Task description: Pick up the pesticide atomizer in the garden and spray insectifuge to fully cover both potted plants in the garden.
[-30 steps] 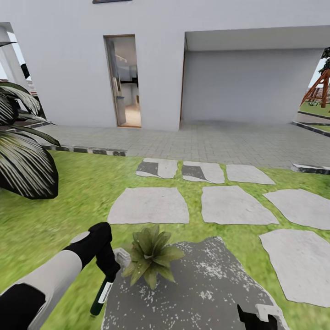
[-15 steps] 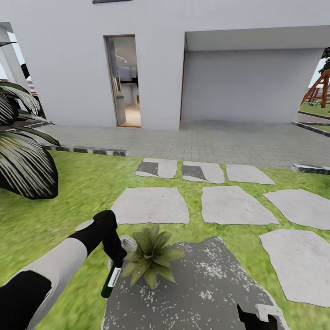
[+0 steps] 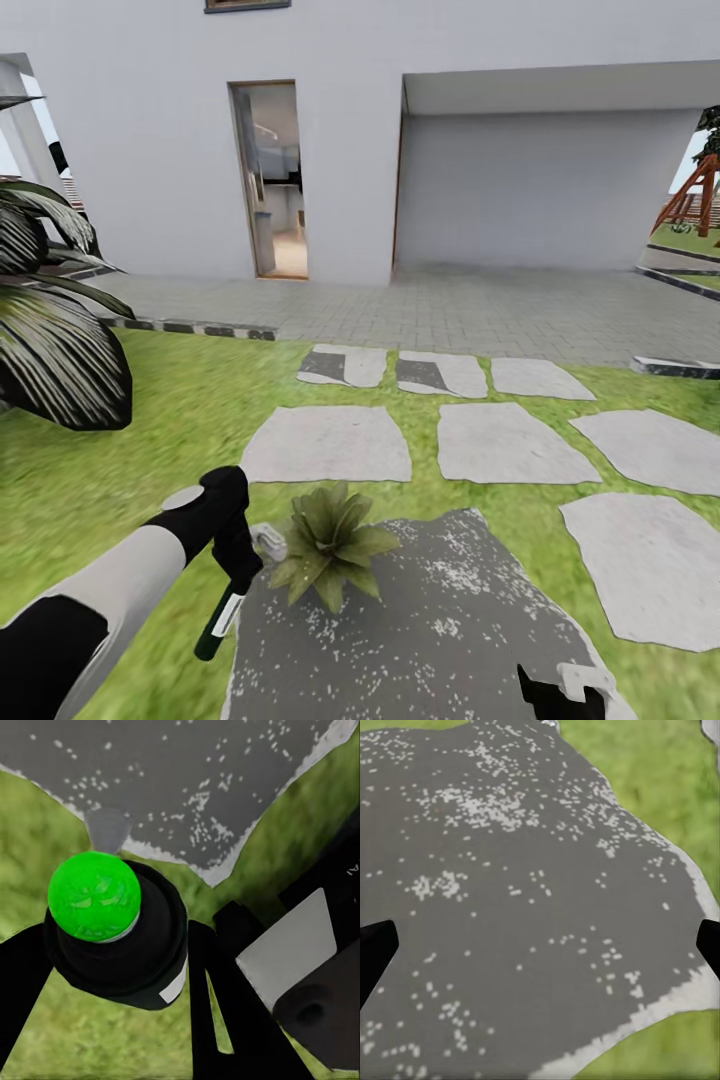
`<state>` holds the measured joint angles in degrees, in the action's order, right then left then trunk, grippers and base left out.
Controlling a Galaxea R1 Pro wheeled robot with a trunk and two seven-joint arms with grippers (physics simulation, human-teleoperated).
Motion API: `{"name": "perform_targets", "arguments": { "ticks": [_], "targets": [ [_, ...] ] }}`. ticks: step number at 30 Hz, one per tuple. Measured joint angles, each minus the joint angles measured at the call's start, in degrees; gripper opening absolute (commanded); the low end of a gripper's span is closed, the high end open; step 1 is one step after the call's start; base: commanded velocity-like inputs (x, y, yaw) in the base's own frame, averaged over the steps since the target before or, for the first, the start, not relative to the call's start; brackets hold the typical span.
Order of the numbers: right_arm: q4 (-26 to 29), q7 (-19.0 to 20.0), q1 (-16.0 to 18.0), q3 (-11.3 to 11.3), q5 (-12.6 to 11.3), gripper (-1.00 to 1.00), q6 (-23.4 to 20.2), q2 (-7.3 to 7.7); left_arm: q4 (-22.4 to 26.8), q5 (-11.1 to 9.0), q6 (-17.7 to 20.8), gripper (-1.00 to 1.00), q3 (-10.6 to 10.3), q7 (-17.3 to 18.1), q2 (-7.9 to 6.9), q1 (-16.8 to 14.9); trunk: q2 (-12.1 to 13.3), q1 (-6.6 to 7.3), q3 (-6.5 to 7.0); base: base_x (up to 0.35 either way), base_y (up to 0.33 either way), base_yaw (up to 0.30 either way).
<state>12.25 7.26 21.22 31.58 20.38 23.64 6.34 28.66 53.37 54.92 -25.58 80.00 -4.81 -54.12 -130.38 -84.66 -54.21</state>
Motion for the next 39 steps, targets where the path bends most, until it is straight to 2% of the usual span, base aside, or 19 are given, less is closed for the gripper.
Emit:
{"name": "perform_targets", "arguments": {
  "ticks": [4, 6, 14, 19, 33, 39],
  "targets": [
    [0.00, 0.00, 0.00, 0.00, 0.00, 1.00, 0.01, 0.00, -1.59, 1.22, -0.12, -1.00, -0.01, 0.03, -1.19, 1.37, 0.00, 0.00, -0.01, -0.004, 0.000, 0.000],
    [0.00, -0.01, 0.00, 0.00, 0.00, 1.00, 0.03, 0.00, -1.93, 1.28, -0.31, -1.00, 0.01, 0.03, -1.28, 1.86, 0.00, 0.00, 0.00, 0.000, 0.000, 0.000],
    [0.00, 0.01, 0.00, 0.00, 0.00, 1.00, 0.01, 0.00, -2.02, 1.26, -0.58, -1.00, 0.12, 0.19, -0.57, 2.36, 0.00, 0.00, 0.00, 0.009, 0.000, 0.000],
    [0.01, -0.02, -0.01, 0.00, -0.01, 1.00, 0.00, 0.00, -2.08, 1.19, -0.58, -1.00, 0.31, 0.21, 0.35, 2.39, 0.00, 0.01, 0.00, 0.057, 0.000, -0.192],
    [0.00, -0.08, 0.00, 0.00, 0.00, 1.00, -0.01, 0.00, -2.04, 1.45, -0.26, -1.00, 0.11, 0.06, 0.24, 2.46, 0.00, 0.00, -0.01, 0.002, 0.000, -0.038],
    [0.01, -0.08, 0.00, 0.00, -0.08, 1.00, 0.04, 0.00, -1.69, 1.52, 0.14, -1.00, 0.03, -0.12, 0.18, 2.42, 0.00, 0.00, -0.41, 0.000, 0.000, 0.000]
  ]
}}
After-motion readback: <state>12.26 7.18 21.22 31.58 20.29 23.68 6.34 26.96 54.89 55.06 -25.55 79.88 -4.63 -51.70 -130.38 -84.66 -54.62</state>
